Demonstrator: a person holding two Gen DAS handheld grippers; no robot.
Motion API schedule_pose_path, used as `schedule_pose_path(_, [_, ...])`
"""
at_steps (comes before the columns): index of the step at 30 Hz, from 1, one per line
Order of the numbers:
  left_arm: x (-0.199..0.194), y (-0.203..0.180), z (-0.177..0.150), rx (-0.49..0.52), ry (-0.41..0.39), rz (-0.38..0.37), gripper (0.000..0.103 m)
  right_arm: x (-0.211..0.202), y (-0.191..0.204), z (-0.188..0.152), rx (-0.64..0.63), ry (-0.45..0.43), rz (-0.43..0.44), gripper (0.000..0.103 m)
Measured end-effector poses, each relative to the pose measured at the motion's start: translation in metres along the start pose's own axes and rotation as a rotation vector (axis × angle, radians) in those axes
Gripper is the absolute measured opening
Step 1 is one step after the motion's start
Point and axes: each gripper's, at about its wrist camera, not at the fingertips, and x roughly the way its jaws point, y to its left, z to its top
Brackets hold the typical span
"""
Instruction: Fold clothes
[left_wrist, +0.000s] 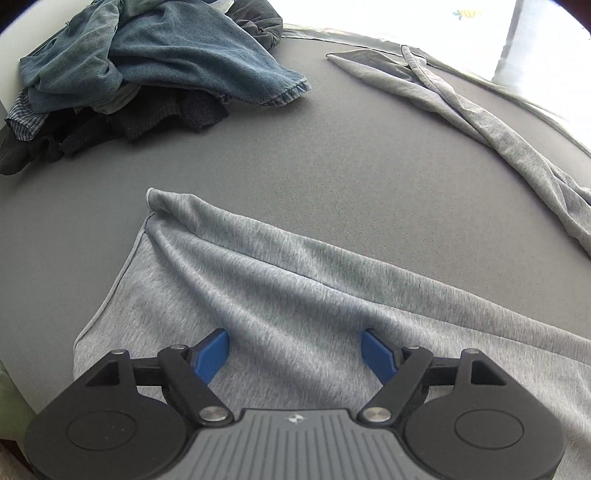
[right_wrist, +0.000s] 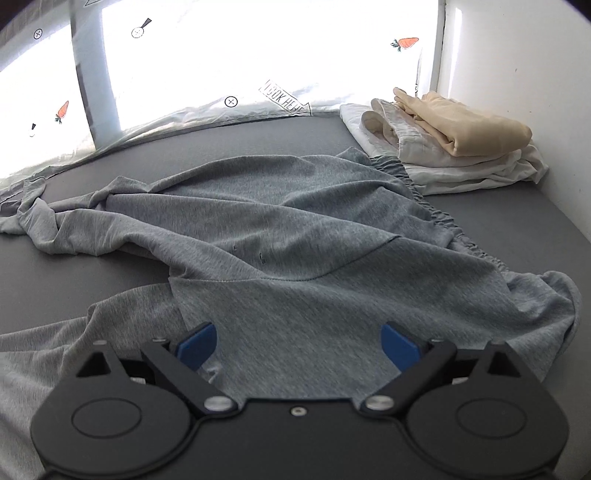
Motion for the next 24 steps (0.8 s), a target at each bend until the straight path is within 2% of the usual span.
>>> schedule_pose_path(3, [0.004, -0.003, 0.000, -0.027, 0.011, 0.022, 0.088, 0.004, -0.005, 0.020, 0.015, -0.049, 0.008, 0.093])
schedule_pose_path(7, [0.011, 0.004, -0.001, -0.103, 0.027, 0.039, 0.103, 0.016, -0.017, 0.050, 0.057, -0.128, 0.005, 0.081])
schedule_pose_path(8, [0.012, 0.006, -0.002, -0.121, 0.029, 0.038, 0.103, 0.022, -0.020, 0.058, 0.063, -0.141, -0.009, 0.079])
schedule_pose_path(10, [0.012, 0.005, -0.003, -0.117, 0.021, 0.043, 0.103, 0.040, -0.032, 0.073, 0.050, -0.142, -0.055, 0.061])
schedule_pose_path(12, [0.012, 0.004, -0.005, -0.123, 0.010, 0.048, 0.103, 0.064, -0.046, 0.090, 0.028, -0.123, -0.104, 0.051])
schedule_pose_path(16, [0.010, 0.003, -0.012, -0.131, -0.040, 0.051, 0.103, 0.110, -0.072, 0.119, 0.015, -0.112, -0.175, 0.051])
schedule_pose_path(18, [0.010, 0.000, -0.015, -0.152, -0.075, 0.065, 0.103, 0.133, -0.080, 0.134, -0.005, -0.094, -0.203, 0.058])
schedule_pose_path(23, [0.009, -0.011, -0.017, -0.255, -0.099, 0.137, 0.103, 0.176, -0.082, 0.149, -0.046, 0.009, -0.104, 0.056])
schedule_pose_path(24, [0.010, -0.013, -0.016, -0.265, -0.102, 0.149, 0.103, 0.185, -0.079, 0.148, -0.088, 0.044, -0.112, 0.047])
